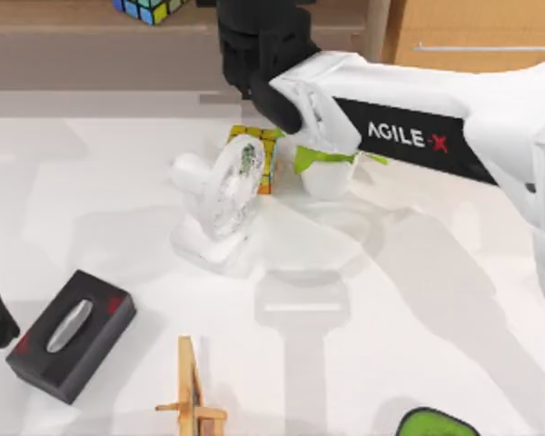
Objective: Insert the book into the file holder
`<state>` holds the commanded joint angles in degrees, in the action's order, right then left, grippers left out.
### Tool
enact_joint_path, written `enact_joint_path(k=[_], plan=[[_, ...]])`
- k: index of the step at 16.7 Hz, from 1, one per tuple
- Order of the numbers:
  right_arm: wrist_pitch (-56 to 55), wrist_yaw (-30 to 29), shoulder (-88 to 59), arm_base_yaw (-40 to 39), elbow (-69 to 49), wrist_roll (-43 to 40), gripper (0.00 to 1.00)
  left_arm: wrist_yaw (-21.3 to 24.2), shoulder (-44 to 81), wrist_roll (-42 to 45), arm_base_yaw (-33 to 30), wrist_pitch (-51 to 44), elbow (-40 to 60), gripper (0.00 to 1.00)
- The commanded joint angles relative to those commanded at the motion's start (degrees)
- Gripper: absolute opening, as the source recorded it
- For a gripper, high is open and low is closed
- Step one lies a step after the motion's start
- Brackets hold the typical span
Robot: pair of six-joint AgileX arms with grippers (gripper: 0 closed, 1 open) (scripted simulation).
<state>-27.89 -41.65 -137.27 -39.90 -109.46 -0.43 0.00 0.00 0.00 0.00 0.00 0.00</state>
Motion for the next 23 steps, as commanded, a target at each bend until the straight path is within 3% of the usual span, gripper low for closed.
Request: enact_joint_path(k=[5, 9, 17, 23], plan=[[0.02, 1.65, 3.96, 0.85, 4.52, 2.95, 0.0, 0.0, 0.0, 0.0, 0.0, 0.0, 0.0, 1.0], [0.24, 7.25, 13.46, 1.96, 15.96, 10.55, 0.0, 0.0, 0.0, 0.0, 0.0, 0.0, 0.0, 1.0], [-0.09, 28.58, 39.1, 3.16, 46.75, 33.7, 0.0, 0.0, 0.0, 0.0, 0.0, 0.0, 0.0, 1.0], [-1.75, 45.22, 54.05, 12.51, 65.95, 52.56, 0.0, 0.0, 0.0, 0.0, 0.0, 0.0, 0.0, 1.0]])
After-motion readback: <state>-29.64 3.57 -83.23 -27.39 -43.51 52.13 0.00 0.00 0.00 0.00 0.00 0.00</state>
